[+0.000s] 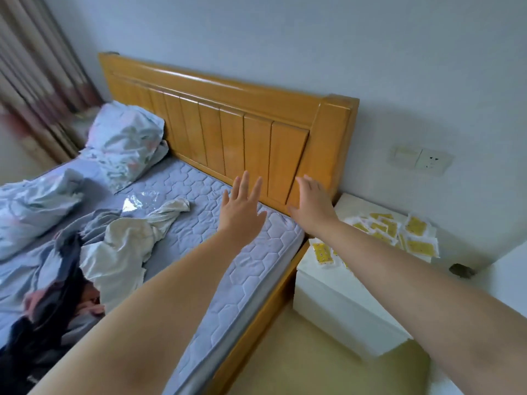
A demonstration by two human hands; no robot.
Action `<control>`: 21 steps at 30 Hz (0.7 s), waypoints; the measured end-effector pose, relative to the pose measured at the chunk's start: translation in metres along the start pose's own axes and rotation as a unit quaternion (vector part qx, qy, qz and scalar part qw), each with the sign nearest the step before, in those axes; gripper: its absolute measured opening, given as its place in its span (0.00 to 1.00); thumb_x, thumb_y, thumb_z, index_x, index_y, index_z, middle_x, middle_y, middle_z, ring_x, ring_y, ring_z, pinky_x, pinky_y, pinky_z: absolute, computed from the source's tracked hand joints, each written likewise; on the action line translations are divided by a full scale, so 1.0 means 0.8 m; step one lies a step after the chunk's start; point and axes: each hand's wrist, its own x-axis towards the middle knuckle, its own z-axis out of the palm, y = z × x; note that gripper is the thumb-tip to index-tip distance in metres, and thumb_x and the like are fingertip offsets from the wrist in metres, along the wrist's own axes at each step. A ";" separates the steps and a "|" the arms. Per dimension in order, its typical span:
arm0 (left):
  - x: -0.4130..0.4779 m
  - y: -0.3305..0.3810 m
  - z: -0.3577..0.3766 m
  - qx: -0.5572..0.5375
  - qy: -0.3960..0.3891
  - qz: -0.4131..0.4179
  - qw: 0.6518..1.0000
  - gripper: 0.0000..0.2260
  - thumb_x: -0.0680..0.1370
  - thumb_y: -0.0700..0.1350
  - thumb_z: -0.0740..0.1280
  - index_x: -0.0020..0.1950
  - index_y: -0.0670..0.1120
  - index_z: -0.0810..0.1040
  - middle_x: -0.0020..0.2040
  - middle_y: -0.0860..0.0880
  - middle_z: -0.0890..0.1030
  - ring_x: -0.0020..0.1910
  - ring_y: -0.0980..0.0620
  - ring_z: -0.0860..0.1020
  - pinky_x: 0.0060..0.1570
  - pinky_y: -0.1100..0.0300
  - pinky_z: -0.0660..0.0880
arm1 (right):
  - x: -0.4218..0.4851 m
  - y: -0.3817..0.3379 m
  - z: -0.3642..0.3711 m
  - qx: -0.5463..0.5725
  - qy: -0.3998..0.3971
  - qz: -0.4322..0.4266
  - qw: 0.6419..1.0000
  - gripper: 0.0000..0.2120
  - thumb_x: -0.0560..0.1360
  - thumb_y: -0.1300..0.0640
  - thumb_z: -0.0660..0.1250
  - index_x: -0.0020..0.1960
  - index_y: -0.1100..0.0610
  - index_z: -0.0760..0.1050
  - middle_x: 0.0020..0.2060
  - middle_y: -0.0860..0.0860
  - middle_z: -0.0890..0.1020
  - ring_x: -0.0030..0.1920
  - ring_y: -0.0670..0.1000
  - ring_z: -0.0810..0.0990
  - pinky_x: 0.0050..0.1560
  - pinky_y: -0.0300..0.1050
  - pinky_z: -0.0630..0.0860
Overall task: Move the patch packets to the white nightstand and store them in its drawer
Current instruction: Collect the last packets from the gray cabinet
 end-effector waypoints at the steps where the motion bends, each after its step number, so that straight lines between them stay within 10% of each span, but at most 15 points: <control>1: -0.014 -0.020 -0.012 0.010 0.011 -0.018 1.000 0.34 0.81 0.53 0.59 0.78 0.51 0.40 0.78 0.47 0.37 0.77 0.46 0.39 0.75 0.45 0.45 | 0.001 -0.027 0.002 -0.005 -0.003 -0.026 1.000 0.32 0.78 0.50 0.62 0.76 0.59 0.52 0.76 0.57 0.55 0.76 0.57 0.52 0.74 0.53 0.54; 21: -0.535 -0.551 -0.233 0.166 0.150 -0.331 0.917 0.33 0.81 0.58 0.52 0.78 0.51 0.37 0.78 0.46 0.35 0.77 0.44 0.36 0.73 0.42 0.41 | -0.204 -0.743 0.209 -0.034 0.041 -0.439 0.897 0.30 0.72 0.52 0.67 0.70 0.62 0.64 0.70 0.61 0.67 0.71 0.63 0.64 0.70 0.64 0.60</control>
